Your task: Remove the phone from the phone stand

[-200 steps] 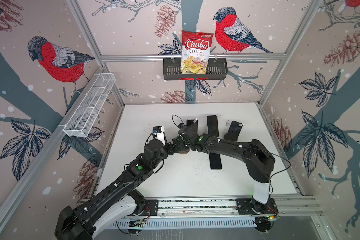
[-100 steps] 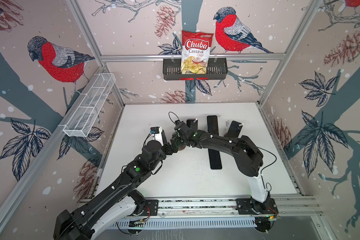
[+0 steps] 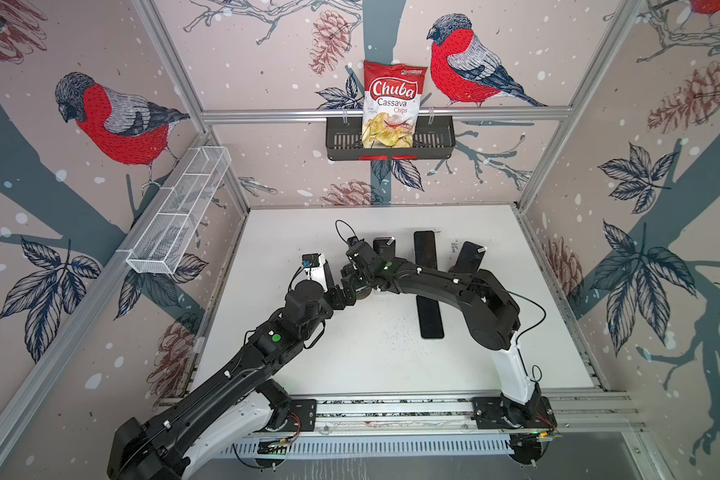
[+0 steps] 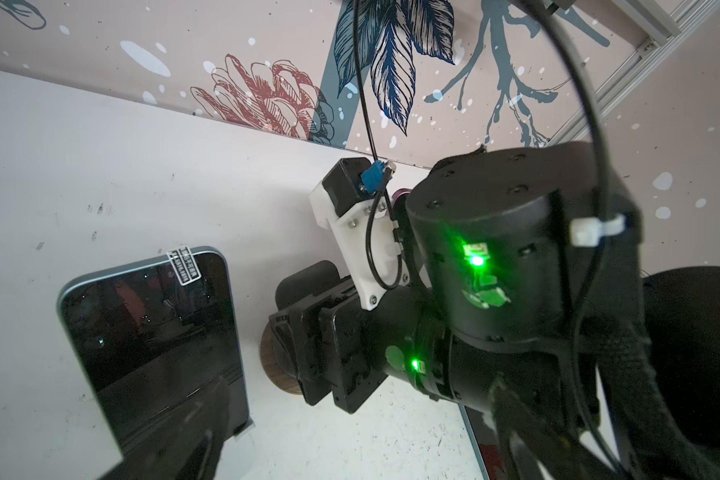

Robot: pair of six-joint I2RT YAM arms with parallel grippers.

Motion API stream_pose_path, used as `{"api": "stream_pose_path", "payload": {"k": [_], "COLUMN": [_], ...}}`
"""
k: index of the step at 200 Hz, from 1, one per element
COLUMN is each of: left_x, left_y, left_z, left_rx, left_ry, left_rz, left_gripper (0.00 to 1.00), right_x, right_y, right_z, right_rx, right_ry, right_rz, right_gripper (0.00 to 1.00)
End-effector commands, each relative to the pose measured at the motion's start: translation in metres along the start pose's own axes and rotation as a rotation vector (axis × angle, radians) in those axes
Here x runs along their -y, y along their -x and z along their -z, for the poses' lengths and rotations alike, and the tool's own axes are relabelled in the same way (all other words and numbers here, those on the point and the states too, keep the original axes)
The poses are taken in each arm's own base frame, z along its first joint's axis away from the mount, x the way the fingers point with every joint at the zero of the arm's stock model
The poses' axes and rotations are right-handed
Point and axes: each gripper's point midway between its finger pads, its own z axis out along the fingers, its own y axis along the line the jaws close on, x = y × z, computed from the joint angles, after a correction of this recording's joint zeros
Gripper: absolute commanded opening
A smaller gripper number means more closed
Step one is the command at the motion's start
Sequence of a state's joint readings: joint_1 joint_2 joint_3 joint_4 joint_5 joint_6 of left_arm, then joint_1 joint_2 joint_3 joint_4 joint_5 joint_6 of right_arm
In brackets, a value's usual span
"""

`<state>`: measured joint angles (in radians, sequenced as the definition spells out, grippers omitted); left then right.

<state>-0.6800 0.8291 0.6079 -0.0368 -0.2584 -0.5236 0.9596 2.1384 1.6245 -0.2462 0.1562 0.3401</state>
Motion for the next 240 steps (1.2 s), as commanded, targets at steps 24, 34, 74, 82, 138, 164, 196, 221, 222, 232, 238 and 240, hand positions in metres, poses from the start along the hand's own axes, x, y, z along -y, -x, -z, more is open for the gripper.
{"api": "stream_pose_path", "payload": {"k": [24,34,74,82,138,164,196,221,222,232,238,240], "left_x": [0.001,0.002,0.003,0.003,0.006,0.008,0.015,0.020,0.021,0.023,0.024,0.025], "left_y": [0.004,0.004,0.003,0.002,0.003,0.004,0.000,-0.006,-0.006,-0.008,-0.009,-0.009], "left_z": [0.001,0.000,-0.002,-0.003,-0.003,-0.005,-0.012,-0.019,-0.020,-0.023,-0.024,-0.024], "left_rx": [0.014,0.015,0.008,0.007,0.008,0.009,-0.014,-0.045,-0.046,-0.057,-0.061,-0.063], "left_ry": [-0.001,-0.002,-0.008,-0.006,-0.020,-0.028,-0.054,-0.075,-0.075,-0.082,-0.088,-0.091], "left_rz": [-0.009,-0.011,-0.016,-0.016,-0.014,-0.013,0.007,0.019,0.020,0.024,0.027,0.028], "left_gripper": [0.97,0.97,0.97,0.96,0.96,0.97,0.97,0.97,0.97,0.97,0.97,0.97], "right_x": [0.000,0.001,0.002,0.004,0.015,0.023,0.035,0.051,0.051,0.060,0.067,0.069], "right_y": [0.001,0.003,0.017,0.021,0.037,0.037,0.025,0.012,0.012,0.007,0.004,0.003], "right_z": [0.001,0.003,0.019,0.024,0.057,0.074,0.097,0.115,0.116,0.123,0.128,0.129], "right_rx": [-0.002,0.002,0.037,0.049,0.110,0.127,0.138,0.143,0.145,0.148,0.150,0.151], "right_ry": [0.002,0.001,-0.009,-0.017,-0.042,-0.042,-0.063,-0.097,-0.099,-0.122,-0.138,-0.146], "right_rz": [-0.008,-0.011,-0.013,-0.016,-0.033,-0.063,-0.096,-0.129,-0.131,-0.150,-0.161,-0.165], "right_gripper": [0.81,0.83,0.88,0.90,0.92,0.92,0.92,0.93,0.92,0.93,0.93,0.93]}}
